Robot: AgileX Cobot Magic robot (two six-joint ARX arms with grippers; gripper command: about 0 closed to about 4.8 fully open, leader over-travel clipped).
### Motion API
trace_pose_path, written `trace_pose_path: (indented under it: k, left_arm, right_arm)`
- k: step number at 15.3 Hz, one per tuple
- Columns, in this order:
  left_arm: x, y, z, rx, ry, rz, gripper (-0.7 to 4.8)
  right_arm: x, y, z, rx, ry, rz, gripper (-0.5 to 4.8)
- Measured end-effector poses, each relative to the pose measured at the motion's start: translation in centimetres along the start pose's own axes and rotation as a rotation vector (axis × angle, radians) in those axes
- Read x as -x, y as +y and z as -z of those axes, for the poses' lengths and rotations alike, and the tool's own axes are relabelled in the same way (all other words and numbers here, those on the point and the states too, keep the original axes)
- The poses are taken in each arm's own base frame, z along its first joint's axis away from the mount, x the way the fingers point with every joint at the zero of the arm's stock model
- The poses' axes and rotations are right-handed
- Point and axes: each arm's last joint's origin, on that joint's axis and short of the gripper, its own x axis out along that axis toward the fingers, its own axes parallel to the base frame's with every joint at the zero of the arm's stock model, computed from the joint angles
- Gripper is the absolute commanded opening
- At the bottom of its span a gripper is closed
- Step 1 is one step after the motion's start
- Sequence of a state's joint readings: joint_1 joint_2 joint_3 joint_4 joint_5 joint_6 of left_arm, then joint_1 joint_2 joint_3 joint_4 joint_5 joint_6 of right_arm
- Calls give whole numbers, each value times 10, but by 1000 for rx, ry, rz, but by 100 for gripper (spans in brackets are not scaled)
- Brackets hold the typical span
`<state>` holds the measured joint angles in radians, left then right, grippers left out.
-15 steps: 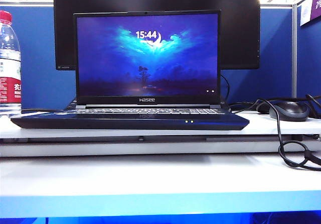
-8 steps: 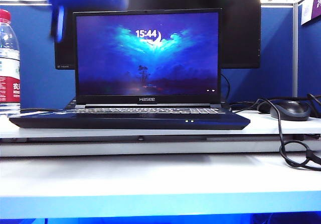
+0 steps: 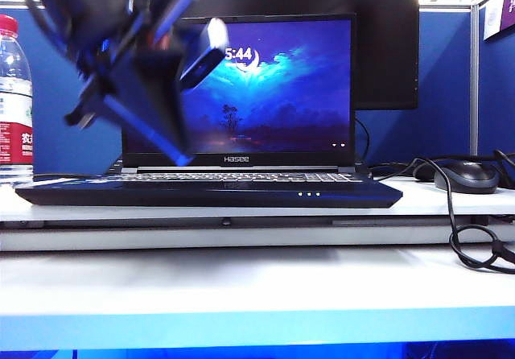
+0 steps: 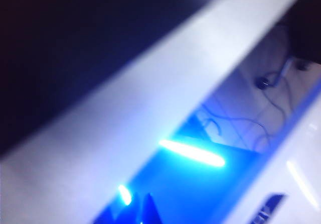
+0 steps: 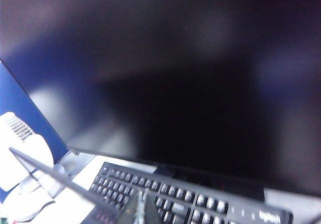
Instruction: Close the lid of the black laptop.
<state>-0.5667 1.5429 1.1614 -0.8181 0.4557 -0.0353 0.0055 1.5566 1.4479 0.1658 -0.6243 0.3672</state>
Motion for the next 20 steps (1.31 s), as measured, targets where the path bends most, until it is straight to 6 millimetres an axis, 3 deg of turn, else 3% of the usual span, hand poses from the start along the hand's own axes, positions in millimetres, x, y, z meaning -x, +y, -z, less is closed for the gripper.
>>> trace_pose_path:
  k: [5,13,17,20]
  left_arm:
    - [-29,15,-10,51,9,-96,21]
    - [-30,15,-18,88,-81,-145,21]
    - [-30,15,-18,92,-80,-144,21]
    - [-30,15,-18,92,-79,-143,21]
  right_arm:
    - [-27,-32,14,-26,32,17,-1]
    - [-38,-39,25,-45,88,-76,-1]
    - [-49,-53,46,-111,165,-146,-1]
    - [-52,-55,51,-120,198,-233,-1]
